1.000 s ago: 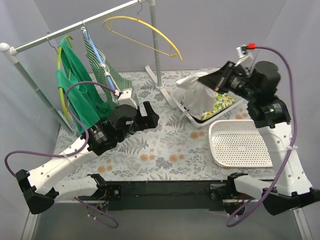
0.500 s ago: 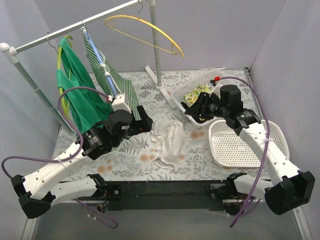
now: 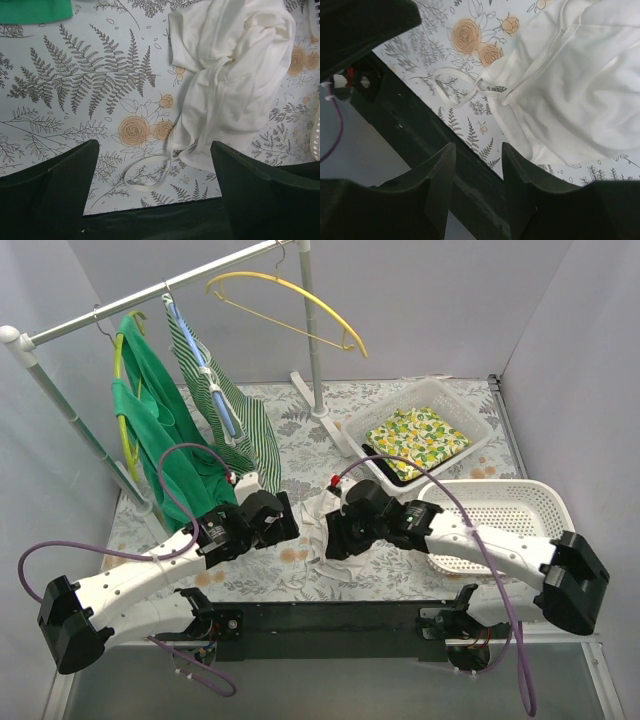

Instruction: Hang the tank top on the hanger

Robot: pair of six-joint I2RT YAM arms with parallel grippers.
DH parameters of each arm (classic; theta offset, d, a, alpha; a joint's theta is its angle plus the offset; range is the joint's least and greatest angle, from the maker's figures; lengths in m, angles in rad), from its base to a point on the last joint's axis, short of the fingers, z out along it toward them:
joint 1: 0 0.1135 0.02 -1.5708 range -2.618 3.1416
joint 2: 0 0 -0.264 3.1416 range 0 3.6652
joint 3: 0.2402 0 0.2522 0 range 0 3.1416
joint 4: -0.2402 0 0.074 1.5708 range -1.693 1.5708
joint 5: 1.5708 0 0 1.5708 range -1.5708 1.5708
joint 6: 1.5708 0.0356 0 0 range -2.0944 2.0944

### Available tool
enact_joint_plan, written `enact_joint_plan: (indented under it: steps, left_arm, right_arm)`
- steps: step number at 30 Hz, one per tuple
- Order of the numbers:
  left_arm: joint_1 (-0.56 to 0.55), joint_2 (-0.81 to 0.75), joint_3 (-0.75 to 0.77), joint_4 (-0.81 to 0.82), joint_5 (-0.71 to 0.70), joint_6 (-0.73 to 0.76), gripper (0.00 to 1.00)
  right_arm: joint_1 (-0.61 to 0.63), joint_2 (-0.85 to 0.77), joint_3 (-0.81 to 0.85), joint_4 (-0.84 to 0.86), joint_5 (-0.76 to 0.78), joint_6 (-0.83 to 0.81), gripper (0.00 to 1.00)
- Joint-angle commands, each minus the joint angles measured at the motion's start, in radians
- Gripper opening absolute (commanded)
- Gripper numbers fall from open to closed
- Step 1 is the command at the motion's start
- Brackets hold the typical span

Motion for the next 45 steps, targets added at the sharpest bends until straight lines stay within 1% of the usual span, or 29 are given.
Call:
enact_joint_plan:
  steps: [1, 3, 5, 7, 12, 16, 19, 24, 30, 40, 45]
  left_arm:
    - [0.012, -0.049, -0.062, 0.005, 0.051, -0.105, 0.92]
    - [0.013, -0.08, -0.094, 0.008, 0.081, -0.151, 0.9]
    - [0.013, -0.097, -0.139, 0.017, 0.107, -0.173, 0.89]
    - [0.013, -0.114, -0.171, 0.026, 0.133, -0.202, 0.89]
    - [0.015, -0.126, -0.185, 0.031, 0.153, -0.205, 0.88]
    - [0.013, -0.115, -0.183, 0.037, 0.157, -0.173, 0.88]
    - [0.015, -0.092, -0.179, 0.05, 0.18, -0.144, 0.88]
    - [0.013, -0.063, -0.185, 0.069, 0.208, -0.105, 0.86]
    - [0.013, -0.075, -0.183, 0.07, 0.2, -0.087, 0.86]
    - [0.013, -0.059, -0.159, 0.072, 0.197, -0.073, 0.86]
    - [0.013, -0.06, -0.16, 0.077, 0.205, -0.061, 0.86]
  right_arm:
    - [0.019, 0.092, -0.006, 0.135, 0.075, 0.006, 0.44]
    - [0.019, 0.154, 0.019, 0.177, 0.066, 0.012, 0.41]
    - [0.021, 0.224, 0.047, 0.172, 0.069, 0.017, 0.37]
    - [0.021, 0.261, 0.063, 0.171, 0.077, 0.025, 0.34]
    - [0.021, 0.35, 0.078, 0.16, 0.101, 0.058, 0.36]
    - [0.022, 0.366, 0.084, 0.16, 0.147, 0.078, 0.42]
    - [0.022, 0.364, 0.084, 0.16, 0.167, 0.087, 0.44]
    - [0.022, 0.317, 0.081, 0.156, 0.193, 0.12, 0.43]
    - [0.03, 0.275, 0.069, 0.152, 0.198, 0.14, 0.42]
    - [0.033, 0.379, 0.099, 0.166, 0.189, 0.146, 0.38]
    - [0.031, 0.399, 0.107, 0.171, 0.205, 0.149, 0.36]
